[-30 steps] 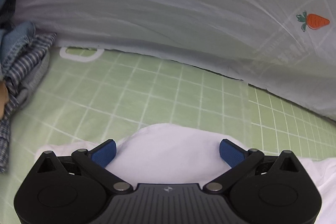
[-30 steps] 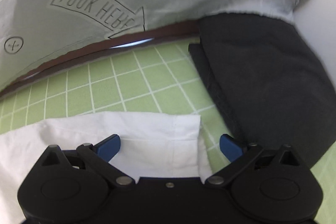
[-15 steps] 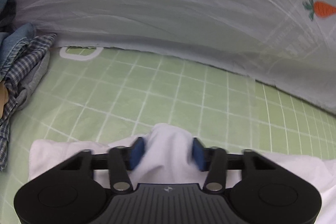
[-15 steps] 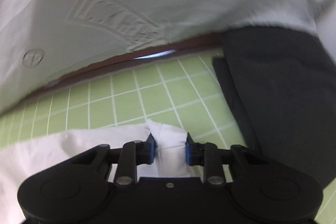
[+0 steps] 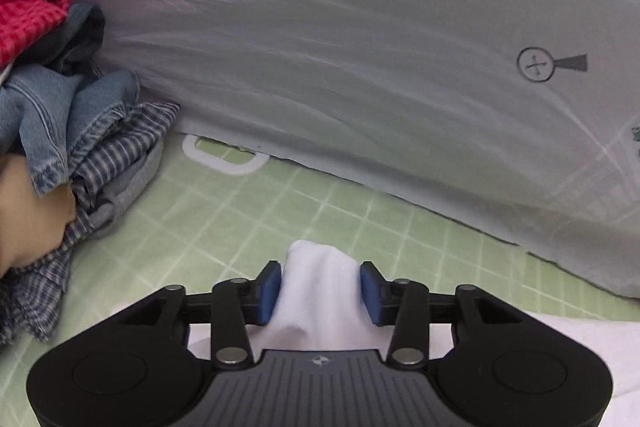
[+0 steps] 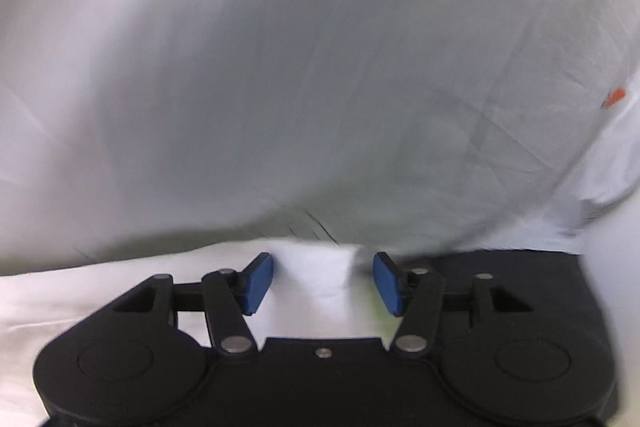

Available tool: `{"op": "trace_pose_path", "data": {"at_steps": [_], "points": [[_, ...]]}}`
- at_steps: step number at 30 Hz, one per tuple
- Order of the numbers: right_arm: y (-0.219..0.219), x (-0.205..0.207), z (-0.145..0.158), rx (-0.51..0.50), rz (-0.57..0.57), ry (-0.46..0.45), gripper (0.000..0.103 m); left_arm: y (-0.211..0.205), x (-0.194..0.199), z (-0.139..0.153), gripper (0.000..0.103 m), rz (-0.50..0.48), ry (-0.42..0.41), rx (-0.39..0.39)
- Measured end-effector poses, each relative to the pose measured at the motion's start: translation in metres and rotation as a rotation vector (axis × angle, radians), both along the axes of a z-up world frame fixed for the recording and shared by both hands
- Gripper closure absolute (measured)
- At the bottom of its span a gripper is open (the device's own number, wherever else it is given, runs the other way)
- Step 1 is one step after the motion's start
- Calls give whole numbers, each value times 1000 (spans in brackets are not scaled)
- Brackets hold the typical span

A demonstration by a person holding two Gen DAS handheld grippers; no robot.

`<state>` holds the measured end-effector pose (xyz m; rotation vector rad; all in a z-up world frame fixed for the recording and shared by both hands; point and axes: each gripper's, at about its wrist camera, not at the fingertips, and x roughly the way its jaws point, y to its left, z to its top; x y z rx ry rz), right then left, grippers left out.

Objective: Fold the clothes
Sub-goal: 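Open the left gripper and release the edge, then grasp the trouser waistband with the left gripper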

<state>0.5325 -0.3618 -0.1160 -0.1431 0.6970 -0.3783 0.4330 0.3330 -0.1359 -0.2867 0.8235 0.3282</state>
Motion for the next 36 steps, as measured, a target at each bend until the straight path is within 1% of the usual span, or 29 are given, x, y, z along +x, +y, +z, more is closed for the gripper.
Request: {"op": "trace_pose_path", "data": {"at_steps": [1,2,3,4,5,8,10,13,15,17,18,20,22,24,25,27,29,34,36], "points": [[2,-1,-3,-4,-18,15,46,0,-6,4,45,-4,-12,0],[2,-6,-4,17,-33,14,39,-2,-14,8,33,-8,-17,15],[0,-16,-2,61,-46,2,28,-5,-22,12,28,-12,-22,31],[-1,-30,-2,99,-59,-4,23,-7,-30,17,25,-16,-27,47],[0,-43,-3,125,-70,-4,21,-9,-38,21,25,-20,-32,62],[12,-88,-12,162,-72,37,21,-8,-65,22,24,-7,-2,23],[24,-117,-23,197,-58,81,20,-7,-87,19,24,9,20,-9],[49,-156,-43,184,-45,167,20,-12,-124,17,24,24,63,-15],[71,-180,-53,145,-40,207,20,-17,-150,17,24,19,83,-2],[96,-207,-51,124,-43,181,20,-21,-176,22,24,7,77,4],[106,-220,-47,139,-50,164,19,-20,-191,26,24,14,66,1],[124,-248,-39,198,-61,129,17,-17,-220,34,21,27,44,-6],[139,-274,-35,270,-50,113,13,-11,-248,38,20,51,33,-20],[159,-299,-36,296,-22,128,13,-6,-275,35,20,82,41,-36],[167,-311,-40,292,-10,141,13,-3,-287,32,20,102,51,-46],[176,-330,-45,294,-3,164,13,3,-311,24,20,128,73,-63],[182,-348,-46,323,-10,171,13,7,-332,15,20,147,89,-73],[190,-385,-48,397,-67,165,11,28,-372,-13,20,254,91,-227],[193,-394,-50,417,-90,166,10,40,-382,-25,20,287,67,-342]]}}
